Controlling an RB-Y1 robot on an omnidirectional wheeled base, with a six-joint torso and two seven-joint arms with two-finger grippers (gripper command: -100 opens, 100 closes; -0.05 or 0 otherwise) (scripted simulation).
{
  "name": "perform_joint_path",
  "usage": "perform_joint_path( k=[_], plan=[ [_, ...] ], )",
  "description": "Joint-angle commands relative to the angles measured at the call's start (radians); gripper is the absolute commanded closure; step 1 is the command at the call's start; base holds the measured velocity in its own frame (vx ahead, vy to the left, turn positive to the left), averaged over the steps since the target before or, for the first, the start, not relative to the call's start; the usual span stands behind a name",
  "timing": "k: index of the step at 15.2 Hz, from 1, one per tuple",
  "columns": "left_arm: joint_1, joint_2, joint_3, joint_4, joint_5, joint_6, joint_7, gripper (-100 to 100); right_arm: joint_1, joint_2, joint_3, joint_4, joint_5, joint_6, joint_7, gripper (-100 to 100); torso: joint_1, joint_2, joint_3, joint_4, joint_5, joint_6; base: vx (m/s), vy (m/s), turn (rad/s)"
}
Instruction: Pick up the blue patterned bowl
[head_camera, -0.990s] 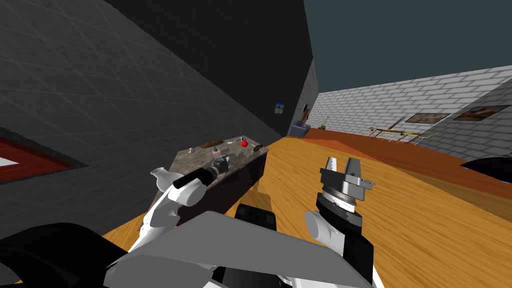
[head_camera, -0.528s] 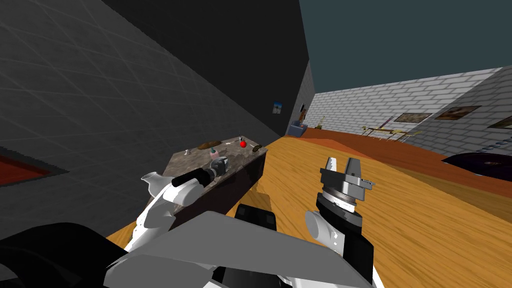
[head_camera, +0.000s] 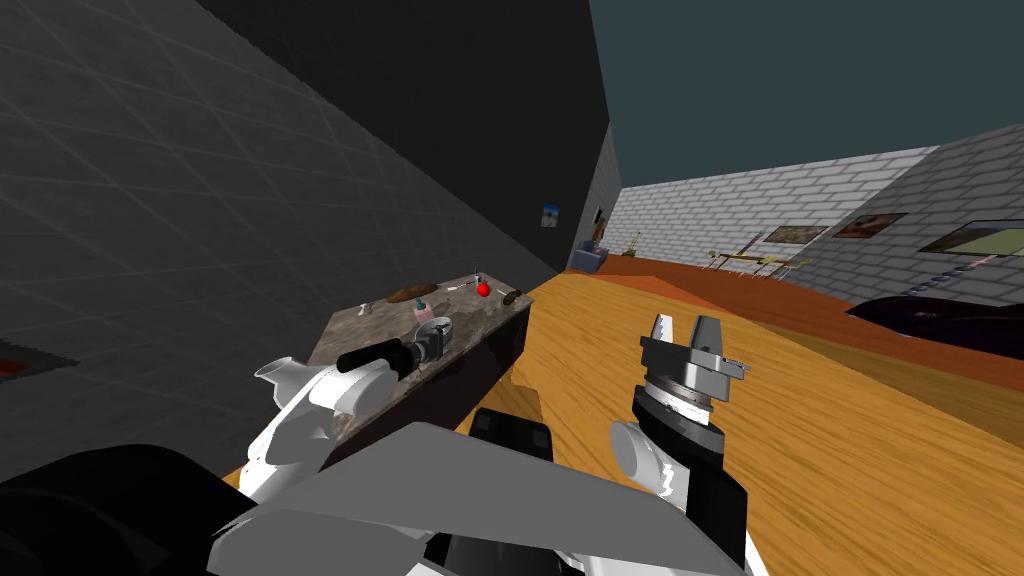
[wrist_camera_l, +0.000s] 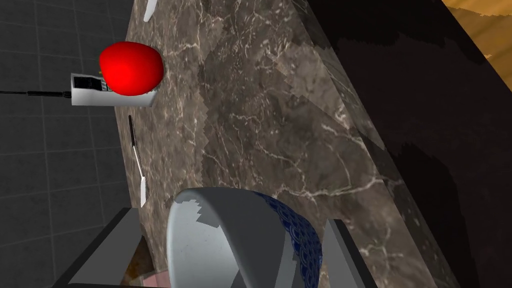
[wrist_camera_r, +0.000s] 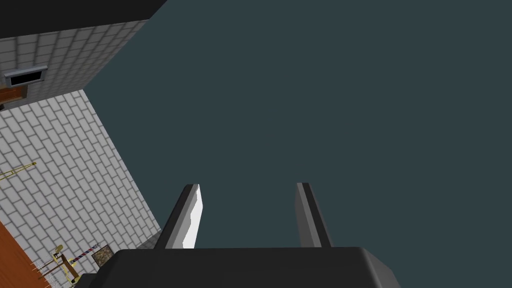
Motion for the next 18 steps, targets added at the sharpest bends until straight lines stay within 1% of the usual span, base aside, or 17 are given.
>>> perform_joint_path(
  k=[1, 2, 3, 4, 5, 6, 7, 8, 9, 11, 12, 13, 14, 15, 16, 17, 18],
  plan=[
    [-0.001, 0.007, 0.01, 0.002, 0.005, 0.034, 0.0, -100, 0.0, 0.0, 0.0, 0.0, 0.0, 0.0, 0.0, 0, 0.0, 0.0, 0.0, 0.0, 0.0, 0.0, 0.02, 0.026, -0.03],
    [0.009, 0.019, 0.03, 0.0, 0.011, 0.067, -0.003, -100, 0.0, 0.0, 0.0, 0.0, 0.0, 0.0, 0.0, 0, 0.0, 0.0, 0.0, 0.0, 0.0, 0.0, 0.024, 0.025, -0.073],
    [0.009, 0.019, 0.03, 0.0, 0.011, 0.083, -0.003, -100, 0.0, 0.0, 0.0, 0.0, 0.0, 0.0, 0.0, 0, -0.001, 0.0, 0.0, 0.0, 0.0, 0.0, 0.027, 0.031, -0.078],
    [0.02, 0.03, 0.05, -0.003, 0.016, 0.107, -0.007, -100, 0.0, 0.0, 0.0, 0.0, 0.0, 0.0, 0.0, 0, 0.0, 0.0, 0.0, 0.0, 0.0, 0.0, 0.03, 0.04, -0.096],
    [0.02, 0.03, 0.05, -0.003, 0.016, 0.129, -0.007, -100, 0.0, 0.0, 0.0, 0.0, 0.0, 0.0, 0.0, 0, 0.0, 0.0, 0.0, 0.0, 0.0, 0.0, 0.031, 0.044, -0.08],
    [0.02, 0.03, 0.05, -0.003, 0.016, 0.13, -0.007, -100, 0.0, 0.0, 0.0, 0.0, 0.0, 0.0, 0.0, 0, 0.001, 0.0, 0.0, 0.0, 0.0, 0.0, 0.023, 0.034, -0.022],
    [0.031, 0.042, 0.069, -0.005, 0.02, 0.161, -0.012, -100, 0.0, 0.0, 0.0, 0.0, 0.0, 0.0, 0.0, 0, 0.0, 0.0, 0.0, 0.0, 0.0, 0.0, 0.029, 0.032, -0.064],
    [0.031, 0.042, 0.069, -0.005, 0.02, 0.173, -0.012, -100, 0.0, 0.0, 0.0, 0.0, 0.0, 0.0, 0.0, 0, 0.0, 0.0, 0.0, 0.0, 0.0, 0.0, 0.028, 0.033, -0.069],
    [0.043, 0.053, 0.087, -0.008, 0.023, 0.197, -0.016, -100, 0.0, 0.0, 0.0, 0.0, 0.0, 0.0, 0.0, 0, 0.0, 0.0, 0.0, 0.0, 0.0, 0.0, 0.03, 0.033, -0.101],
    [0.043, 0.053, 0.087, -0.008, 0.023, 0.214, -0.016, -100, 0.0, 0.0, 0.0, 0.0, 0.0, 0.0, 0.0, 0, 0.0, 0.0, 0.0, 0.0, 0.0, 0.0, 0.021, 0.029, -0.037],
    [0.054, 0.063, 0.103, -0.012, 0.026, 0.251, -0.021, -100, 0.0, 0.0, 0.0, 0.0, 0.0, 0.0, 0.0, 0, -0.001, 0.0, 0.0, 0.0, 0.0, 0.0, 0.018, 0.021, -0.044],
    [0.054, 0.063, 0.103, -0.012, 0.026, 0.251, -0.021, -100, 0.0, 0.0, 0.0, 0.0, 0.0, 0.0, 0.0, 0, -0.001, 0.0, 0.0, 0.0, 0.0, 0.0, 0.017, 0.022, -0.055],
    [0.065, 0.073, 0.119, -0.017, 0.028, 0.285, -0.027, -100, 0.0, 0.0, 0.0, 0.0, 0.0, 0.0, 0.0, 0, -0.001, 0.0, 0.0, 0.0, 0.0, 0.0, 0.017, 0.022, -0.073],
    [0.065, 0.073, 0.119, -0.017, 0.028, 0.285, -0.027, -100, 0.0, 0.0, 0.0, 0.0, 0.0, 0.0, 0.0, 0, -0.001, 0.001, 0.0, 0.0, 0.0, 0.0, 0.017, 0.023, -0.057],
    [0.076, 0.083, 0.132, -0.023, 0.03, 0.315, -0.031, -100, 0.0, 0.0, 0.0, 0.0, 0.0, 0.0, 0.0, 0, -0.001, 0.001, 0.0, 0.0, 0.0, 0.0, 0.022, 0.028, -0.061],
    [0.076, 0.083, 0.132, -0.023, 0.03, 0.315, -0.031, -100, 0.0, 0.0, 0.0, 0.0, 0.0, 0.0, 0.0, 0, -0.001, 0.0, 0.0, 0.0, 0.0, 0.0, 0.022, 0.026, -0.05],
    [0.086, 0.092, 0.145, -0.031, 0.032, 0.342, -0.036, -100, 0.0, 0.0, 0.0, 0.0, 0.0, 0.0, 0.0, 0, -0.001, 0.0, 0.0, 0.0, 0.0, 0.0, 0.021, 0.025, -0.059]
  ],
)
